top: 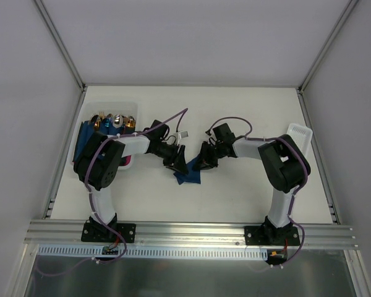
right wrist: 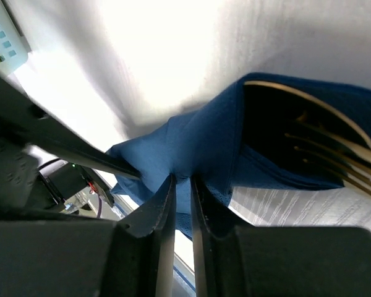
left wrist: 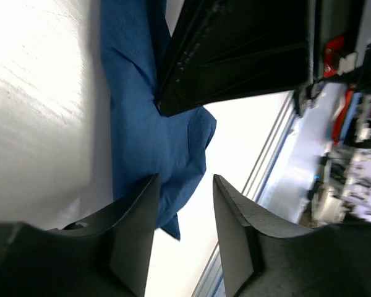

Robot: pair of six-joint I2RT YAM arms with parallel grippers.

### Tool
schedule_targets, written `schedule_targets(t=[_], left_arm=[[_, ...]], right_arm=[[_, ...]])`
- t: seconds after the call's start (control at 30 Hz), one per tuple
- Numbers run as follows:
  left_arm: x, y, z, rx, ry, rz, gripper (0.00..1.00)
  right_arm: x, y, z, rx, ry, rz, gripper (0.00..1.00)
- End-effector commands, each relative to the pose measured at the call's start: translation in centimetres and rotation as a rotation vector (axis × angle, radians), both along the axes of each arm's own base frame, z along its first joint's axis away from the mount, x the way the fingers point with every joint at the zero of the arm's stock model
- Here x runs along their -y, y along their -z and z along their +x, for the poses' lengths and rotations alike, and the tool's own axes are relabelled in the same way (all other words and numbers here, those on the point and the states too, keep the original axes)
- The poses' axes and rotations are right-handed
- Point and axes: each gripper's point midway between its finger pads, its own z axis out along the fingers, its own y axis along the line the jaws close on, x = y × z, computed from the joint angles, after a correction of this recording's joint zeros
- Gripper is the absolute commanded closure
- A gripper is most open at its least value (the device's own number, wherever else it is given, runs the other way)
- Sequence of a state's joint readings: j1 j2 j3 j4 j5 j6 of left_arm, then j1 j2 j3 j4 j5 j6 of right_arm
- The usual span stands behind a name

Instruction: Place the utensils on the paper napkin and roll it up

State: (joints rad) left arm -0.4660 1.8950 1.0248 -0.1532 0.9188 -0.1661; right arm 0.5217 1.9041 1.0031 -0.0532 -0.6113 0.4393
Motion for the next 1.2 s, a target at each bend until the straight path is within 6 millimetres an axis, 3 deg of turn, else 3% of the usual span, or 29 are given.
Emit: schedule_targets(t=[0.0, 0.07, 0.13, 0.3, 0.63, 0.73, 0.83, 1.0, 1.17], left_arm=[[-1.4, -1.9, 1.2, 0.171, 0.014, 0.083, 0.57], [-1.6, -4.0, 2.9, 0.261, -0.007, 0.118, 0.55], [-1.8, -4.7, 3.7, 0.306, -0.017, 0.146, 0.53], [-2.5, -2.8, 5.4, 0.328, -0.024, 0.257, 0.51], [1.9, 1.1, 2.4, 0.262, 0.136, 0.293, 0.48], [2.3, 2.3, 1.7, 0.244, 0.158, 0.323, 0.48], [2.1, 3.7, 1.1, 0.235, 0.169, 0.372, 0.48], [1.2, 5.8, 0.1, 0.209, 0.176, 0.452, 0.58], [-0.5, 7.6, 0.8, 0.214, 0.131, 0.571, 0.61]], right_arm=[[4.6, 5.7, -2.7, -0.076, -0.016, -0.267, 0.85], [5.0, 6.0, -2.9, -0.077, -0.024, -0.288, 0.86], [5.4, 6.2, -3.1, -0.081, -0.026, -0.307, 0.87], [6.0, 6.8, -3.6, -0.097, -0.029, -0.337, 0.91], [6.7, 7.7, -4.3, -0.12, -0.031, -0.365, 0.94], [6.8, 7.8, -4.5, -0.123, -0.032, -0.371, 0.95], [6.8, 7.8, -4.6, -0.126, -0.033, -0.369, 0.95], [6.9, 7.9, -4.6, -0.127, -0.034, -0.37, 0.96], [7.0, 7.9, -4.6, -0.128, -0.034, -0.371, 0.96]])
